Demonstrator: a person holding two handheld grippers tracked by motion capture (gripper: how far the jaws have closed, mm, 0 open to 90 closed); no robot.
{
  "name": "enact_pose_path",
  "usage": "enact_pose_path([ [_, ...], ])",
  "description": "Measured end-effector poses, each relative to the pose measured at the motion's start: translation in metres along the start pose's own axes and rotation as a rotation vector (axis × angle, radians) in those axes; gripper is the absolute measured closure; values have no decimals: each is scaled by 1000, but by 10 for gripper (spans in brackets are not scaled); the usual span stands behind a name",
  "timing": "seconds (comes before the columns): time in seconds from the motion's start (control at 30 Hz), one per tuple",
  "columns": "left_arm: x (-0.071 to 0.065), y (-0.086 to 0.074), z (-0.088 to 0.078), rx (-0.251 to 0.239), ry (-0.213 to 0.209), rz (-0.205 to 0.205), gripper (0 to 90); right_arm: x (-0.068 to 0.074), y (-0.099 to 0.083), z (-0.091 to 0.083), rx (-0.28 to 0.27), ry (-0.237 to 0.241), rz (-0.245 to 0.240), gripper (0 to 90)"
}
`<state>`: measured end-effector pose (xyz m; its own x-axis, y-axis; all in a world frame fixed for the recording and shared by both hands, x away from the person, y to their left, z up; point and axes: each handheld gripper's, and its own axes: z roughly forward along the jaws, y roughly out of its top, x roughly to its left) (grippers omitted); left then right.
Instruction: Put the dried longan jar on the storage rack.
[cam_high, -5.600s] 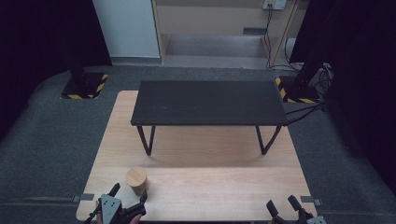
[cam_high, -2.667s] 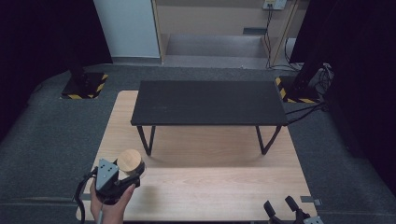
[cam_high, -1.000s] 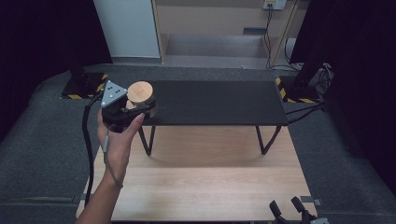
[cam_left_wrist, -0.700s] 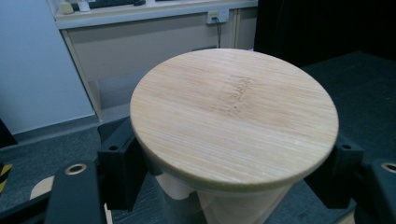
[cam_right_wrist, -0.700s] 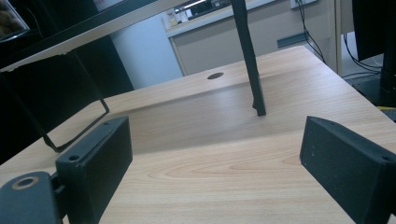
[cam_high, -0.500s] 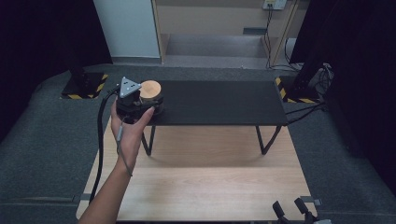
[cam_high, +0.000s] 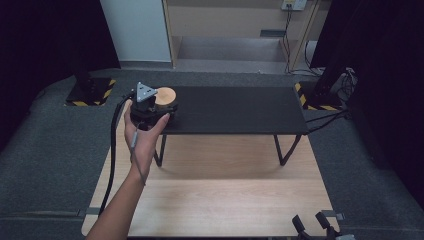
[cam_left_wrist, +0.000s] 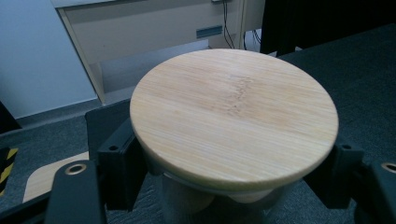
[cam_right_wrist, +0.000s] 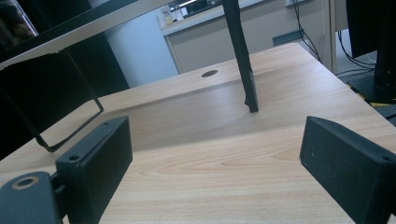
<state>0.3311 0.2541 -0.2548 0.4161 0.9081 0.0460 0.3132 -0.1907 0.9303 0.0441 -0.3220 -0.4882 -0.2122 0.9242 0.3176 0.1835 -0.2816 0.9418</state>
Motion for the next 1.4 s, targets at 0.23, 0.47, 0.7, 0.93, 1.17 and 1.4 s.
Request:
enact_pose_path([
  [0.23, 1, 1, 3, 0, 1, -6, 242, -1, -1, 0, 2, -3, 4, 95],
  [0.47, 3, 1, 5, 1, -6, -18, 242, -2, -2, 0, 4, -2, 7, 95],
  [0.7, 4, 2, 5, 4, -9, -24, 242, -2, -2, 0, 6, -2, 6, 95],
  [0.93, 2, 1, 7, 6, -2, -16, 228, -2, -3, 0, 6, -2, 6, 95],
  [1.17, -3, -5, 11, -8, 22, -35, 39, -2, -2, 1, 12, 1, 5, 95],
  [1.4, -2, -5, 7, -23, 27, -44, 20, -2, -2, 2, 13, 2, 5, 95],
])
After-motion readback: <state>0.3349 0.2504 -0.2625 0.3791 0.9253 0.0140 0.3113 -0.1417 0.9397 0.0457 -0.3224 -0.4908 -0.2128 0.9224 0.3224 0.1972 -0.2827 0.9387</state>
